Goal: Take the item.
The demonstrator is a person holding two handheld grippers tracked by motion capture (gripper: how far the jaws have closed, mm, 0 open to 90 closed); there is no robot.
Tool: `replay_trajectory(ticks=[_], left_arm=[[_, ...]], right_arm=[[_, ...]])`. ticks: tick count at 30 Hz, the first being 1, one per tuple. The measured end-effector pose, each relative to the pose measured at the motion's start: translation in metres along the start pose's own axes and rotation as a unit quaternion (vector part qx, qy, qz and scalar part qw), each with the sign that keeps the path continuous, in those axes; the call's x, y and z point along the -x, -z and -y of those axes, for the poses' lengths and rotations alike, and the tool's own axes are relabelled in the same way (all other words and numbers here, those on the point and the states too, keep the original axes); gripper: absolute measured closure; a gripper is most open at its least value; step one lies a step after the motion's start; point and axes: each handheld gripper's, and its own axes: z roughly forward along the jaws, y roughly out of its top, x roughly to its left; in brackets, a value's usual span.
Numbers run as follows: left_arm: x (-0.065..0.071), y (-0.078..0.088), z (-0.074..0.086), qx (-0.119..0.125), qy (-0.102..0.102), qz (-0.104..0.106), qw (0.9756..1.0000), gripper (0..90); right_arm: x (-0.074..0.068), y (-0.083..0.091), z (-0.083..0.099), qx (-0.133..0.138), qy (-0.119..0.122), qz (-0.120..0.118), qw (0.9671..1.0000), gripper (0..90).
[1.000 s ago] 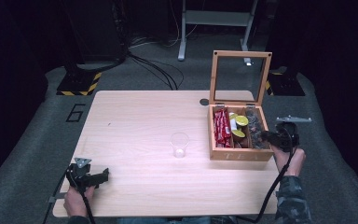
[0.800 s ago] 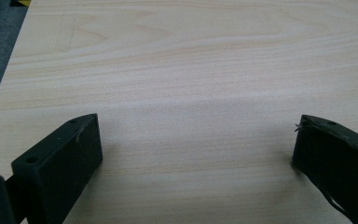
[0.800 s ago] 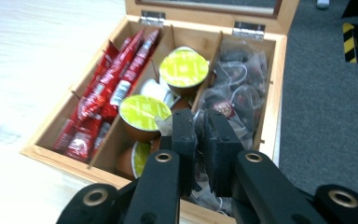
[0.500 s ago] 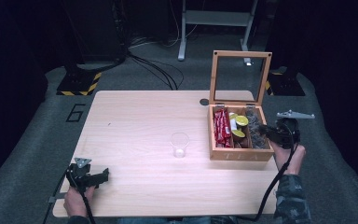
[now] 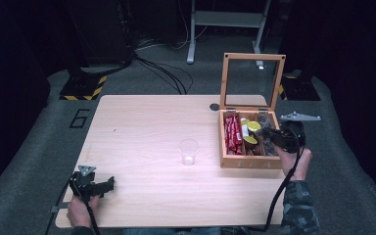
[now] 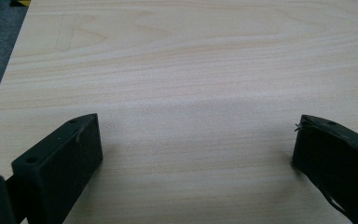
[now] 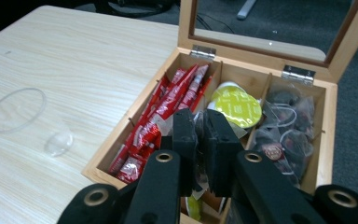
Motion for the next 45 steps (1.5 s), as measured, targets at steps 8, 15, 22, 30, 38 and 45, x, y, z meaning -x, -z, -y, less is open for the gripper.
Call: replay_trajectory(ticks=[8, 15, 22, 30, 38, 45], left_arm=[[0.0, 0.0, 0.0, 0.0, 0.0, 0.0, 1.0, 1.3], [0.0, 0.0, 0.0, 0.0, 0.0, 0.0, 1.0, 1.3], [0.0, 0.0, 0.0, 0.0, 0.0, 0.0, 1.0, 1.3], [0.0, 0.0, 0.0, 0.0, 0.0, 0.0, 1.0, 1.3], [0.0, 0.0, 0.0, 0.0, 0.001, 0.001, 1.0, 1.3], [0.0, 0.0, 0.0, 0.0, 0.0, 0.0, 1.0, 1.3]], right_arm=[[-0.013, -0.003, -0.007, 0.007, 0.011, -0.016, 0.9998, 84.1], [-0.026, -0.008, -0.014, 0.008, 0.022, -0.03, 0.9993, 84.3], [-0.037, -0.015, -0.019, 0.006, 0.033, -0.043, 0.9985, 84.7], [-0.052, -0.023, -0.025, 0.007, 0.042, -0.061, 0.9972, 85.7], [-0.068, -0.031, -0.029, 0.008, 0.05, -0.08, 0.9955, 87.2], [-0.094, -0.041, -0.035, 0.009, 0.074, -0.11, 0.9911, 87.9]])
